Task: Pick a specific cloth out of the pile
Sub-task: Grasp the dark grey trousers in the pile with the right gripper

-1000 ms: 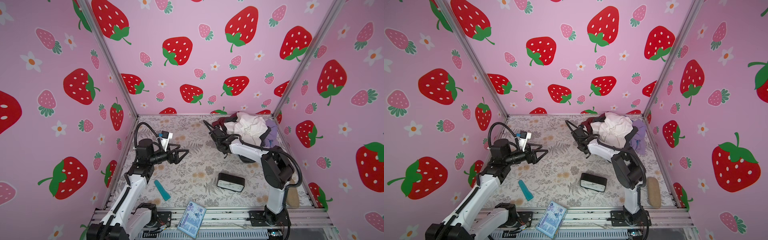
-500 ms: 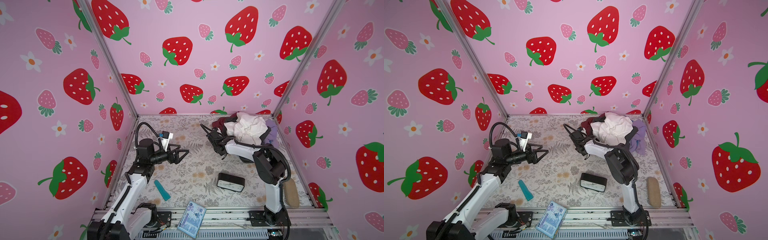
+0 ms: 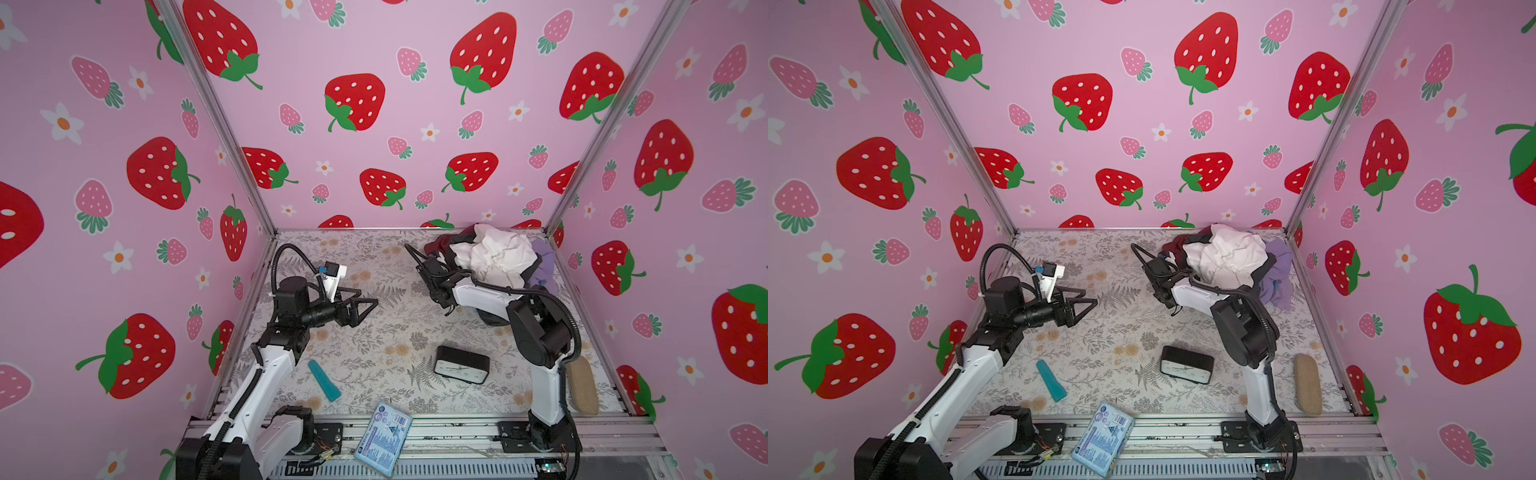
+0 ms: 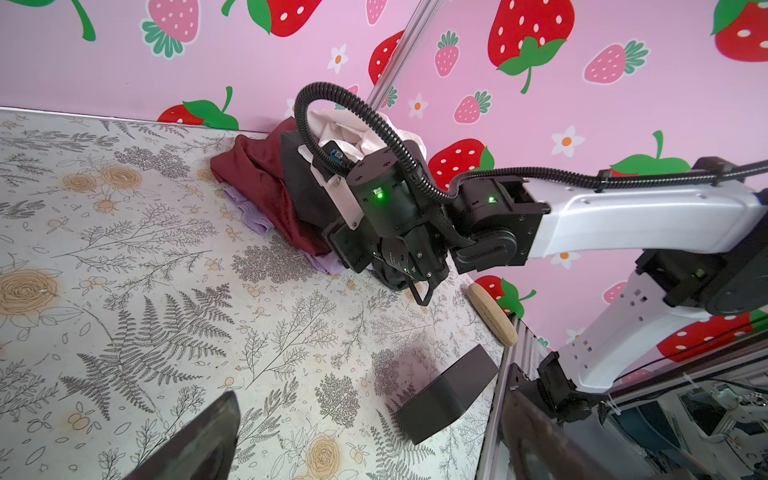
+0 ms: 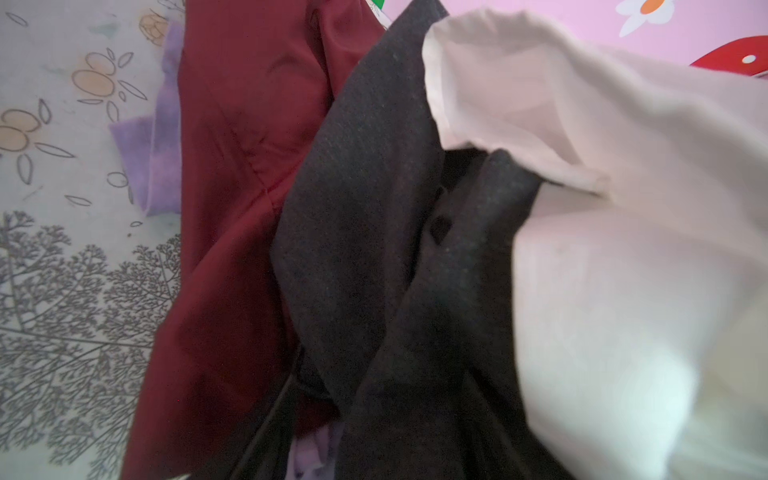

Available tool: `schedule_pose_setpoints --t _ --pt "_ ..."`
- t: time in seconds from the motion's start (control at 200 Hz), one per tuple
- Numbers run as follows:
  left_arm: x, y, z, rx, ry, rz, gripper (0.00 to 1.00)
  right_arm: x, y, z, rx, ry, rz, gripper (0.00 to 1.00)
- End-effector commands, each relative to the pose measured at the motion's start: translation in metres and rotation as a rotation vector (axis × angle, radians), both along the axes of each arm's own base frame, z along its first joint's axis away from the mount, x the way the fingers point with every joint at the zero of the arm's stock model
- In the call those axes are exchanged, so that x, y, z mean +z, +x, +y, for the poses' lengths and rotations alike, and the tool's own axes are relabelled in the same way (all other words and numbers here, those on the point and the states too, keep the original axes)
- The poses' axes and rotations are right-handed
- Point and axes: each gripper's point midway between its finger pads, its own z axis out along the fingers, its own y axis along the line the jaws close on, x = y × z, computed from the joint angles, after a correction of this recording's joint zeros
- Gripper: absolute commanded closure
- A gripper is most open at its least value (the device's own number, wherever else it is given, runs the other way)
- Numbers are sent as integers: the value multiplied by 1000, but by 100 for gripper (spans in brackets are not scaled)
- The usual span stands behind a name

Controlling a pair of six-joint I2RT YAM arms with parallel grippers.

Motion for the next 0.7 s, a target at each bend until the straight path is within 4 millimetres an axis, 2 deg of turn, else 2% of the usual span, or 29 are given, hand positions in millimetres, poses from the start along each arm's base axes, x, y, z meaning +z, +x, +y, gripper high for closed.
schedule_pose_setpoints --t 0.0,0.035,0.09,0.165,0.31,0.695 --pt "4 -2 -3 -23 -13 -16 1 -15 5 -14 -33 -37 15 35" --pt "4 -2 -3 -23 -12 -17 1 -16 5 -15 -35 -40 15 38" --pt "3 -1 -3 -20 -11 -14 1 -16 6 -16 -39 -41 11 47" --pt "3 -1 -3 -18 -10 -13 1 -13 7 -18 -44 -40 8 68" --pt "5 -2 -3 -17 -15 -12 1 6 7 -19 -42 -18 -18 100" --pt "10 -6 -2 -6 -16 -27 1 89 -4 -13 51 115 -94 100"
